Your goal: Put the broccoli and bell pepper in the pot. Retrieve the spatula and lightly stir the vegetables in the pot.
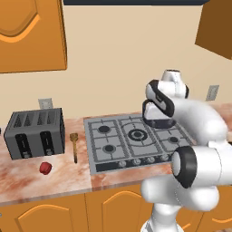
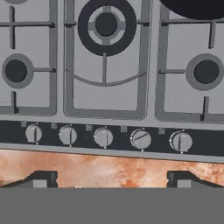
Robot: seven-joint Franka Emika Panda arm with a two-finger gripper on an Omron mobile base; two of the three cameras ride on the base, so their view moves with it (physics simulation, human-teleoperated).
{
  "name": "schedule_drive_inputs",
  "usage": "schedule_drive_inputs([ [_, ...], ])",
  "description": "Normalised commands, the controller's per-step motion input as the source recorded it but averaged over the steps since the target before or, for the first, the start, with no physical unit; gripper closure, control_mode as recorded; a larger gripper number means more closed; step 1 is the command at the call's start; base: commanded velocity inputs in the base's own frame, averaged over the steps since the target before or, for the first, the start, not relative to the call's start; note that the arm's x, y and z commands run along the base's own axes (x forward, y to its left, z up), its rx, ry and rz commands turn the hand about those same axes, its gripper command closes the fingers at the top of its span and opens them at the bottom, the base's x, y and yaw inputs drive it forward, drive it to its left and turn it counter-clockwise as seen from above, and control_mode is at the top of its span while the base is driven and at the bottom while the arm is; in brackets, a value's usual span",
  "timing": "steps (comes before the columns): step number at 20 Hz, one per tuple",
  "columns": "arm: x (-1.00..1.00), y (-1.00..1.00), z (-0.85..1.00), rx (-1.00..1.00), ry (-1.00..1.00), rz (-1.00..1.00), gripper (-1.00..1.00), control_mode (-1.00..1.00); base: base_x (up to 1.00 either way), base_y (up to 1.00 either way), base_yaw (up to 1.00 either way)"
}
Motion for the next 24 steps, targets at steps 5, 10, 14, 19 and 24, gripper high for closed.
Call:
schedule_drive_inputs([
  [5,-1.0,0.45,0.28,0.0,0.0,0.13,-1.0,-1.0,0.0,0.0,0.0],
  [10,-0.98,0.21,0.35,0.0,-0.1,0.06,-1.0,-1.0,0.0,0.0,0.0],
  [14,-0.7,0.02,0.25,0.0,-0.08,0.0,-1.0,-1.0,0.0,0.0,0.0],
  [19,-0.08,0.0,0.02,0.0,-0.03,0.0,-1.0,-1.0,0.0,0.0,0.0],
  [24,0.0,0.0,0.0,0.0,0.0,0.0,-1.0,-1.0,0.0,0.0,0.0],
])
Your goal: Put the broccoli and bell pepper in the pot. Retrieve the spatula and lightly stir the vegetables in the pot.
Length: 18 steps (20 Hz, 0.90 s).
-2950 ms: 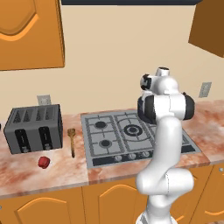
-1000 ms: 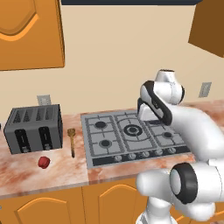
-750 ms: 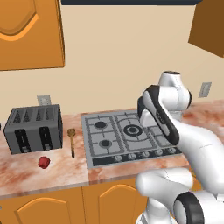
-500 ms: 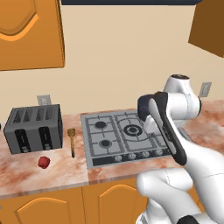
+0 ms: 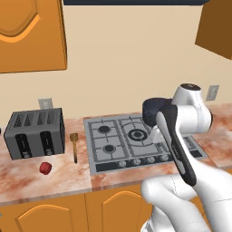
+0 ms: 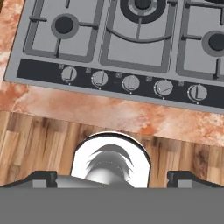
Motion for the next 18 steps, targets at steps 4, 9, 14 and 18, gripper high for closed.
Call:
schedule_drive_inputs([
  [4,0.0,0.0,0.0,0.0,0.0,0.0,-1.0,-1.0,0.0,0.0,0.0],
  [9,-0.1,0.07,0.0,0.0,-0.02,0.0,-1.0,-1.0,0.0,0.0,0.0],
  [14,0.0,0.0,0.0,0.0,0.0,0.0,-1.0,1.0,-0.33,0.96,0.0],
  [18,0.0,0.0,0.0,0.0,0.0,0.0,-1.0,1.0,0.11,0.99,-0.01],
])
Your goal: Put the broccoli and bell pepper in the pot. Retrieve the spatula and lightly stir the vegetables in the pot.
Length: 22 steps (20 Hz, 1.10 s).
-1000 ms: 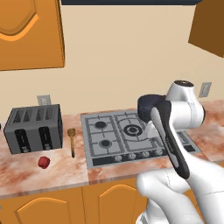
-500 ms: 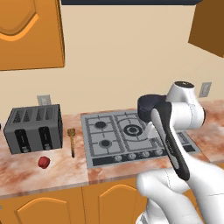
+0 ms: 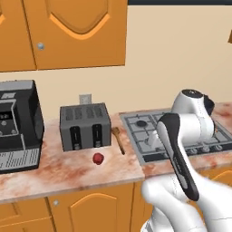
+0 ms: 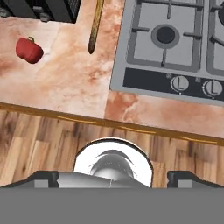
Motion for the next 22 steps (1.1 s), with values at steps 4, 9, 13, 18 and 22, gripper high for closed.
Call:
schedule_drive_inputs([
  [4,0.0,0.0,0.0,0.0,0.0,0.0,-1.0,1.0,0.42,0.57,-0.05],
  [9,0.0,0.64,-0.01,0.0,0.0,-0.01,-1.0,-1.0,0.01,0.12,-0.01],
  [13,0.18,1.0,-0.16,0.0,0.0,0.0,-1.0,-1.0,0.0,0.0,0.0],
  [18,0.54,0.63,-0.42,0.0,0.01,-0.03,-1.0,-1.0,0.0,0.0,0.0],
  [22,0.99,0.0,-0.77,0.0,0.01,-0.15,-1.0,-1.0,0.0,0.0,0.0],
])
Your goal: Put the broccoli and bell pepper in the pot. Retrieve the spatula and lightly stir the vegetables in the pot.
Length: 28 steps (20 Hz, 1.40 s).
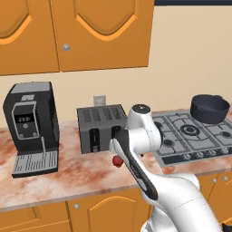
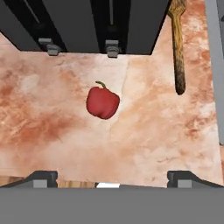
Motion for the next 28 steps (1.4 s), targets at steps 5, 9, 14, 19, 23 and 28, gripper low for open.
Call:
schedule_drive_inputs([
  [5,0.75,0.02,-0.57,0.0,0.04,-0.15,-1.0,-1.0,0.0,0.0,0.0],
  [9,0.37,0.15,-0.17,0.0,0.11,-0.03,-1.0,-1.0,0.0,0.0,0.0],
  [14,0.43,0.07,-0.08,0.0,0.19,0.0,-1.0,-1.0,0.0,0.0,0.0],
  [19,0.03,0.16,-0.16,0.0,0.2,0.0,-1.0,-1.0,0.0,0.0,0.0],
  [23,-0.34,0.14,-0.1,0.0,0.05,0.0,-1.0,-1.0,0.0,0.0,0.0],
  [28,-0.03,0.0,-0.19,0.0,0.0,-0.01,-1.0,-1.0,0.0,0.0,0.0],
])
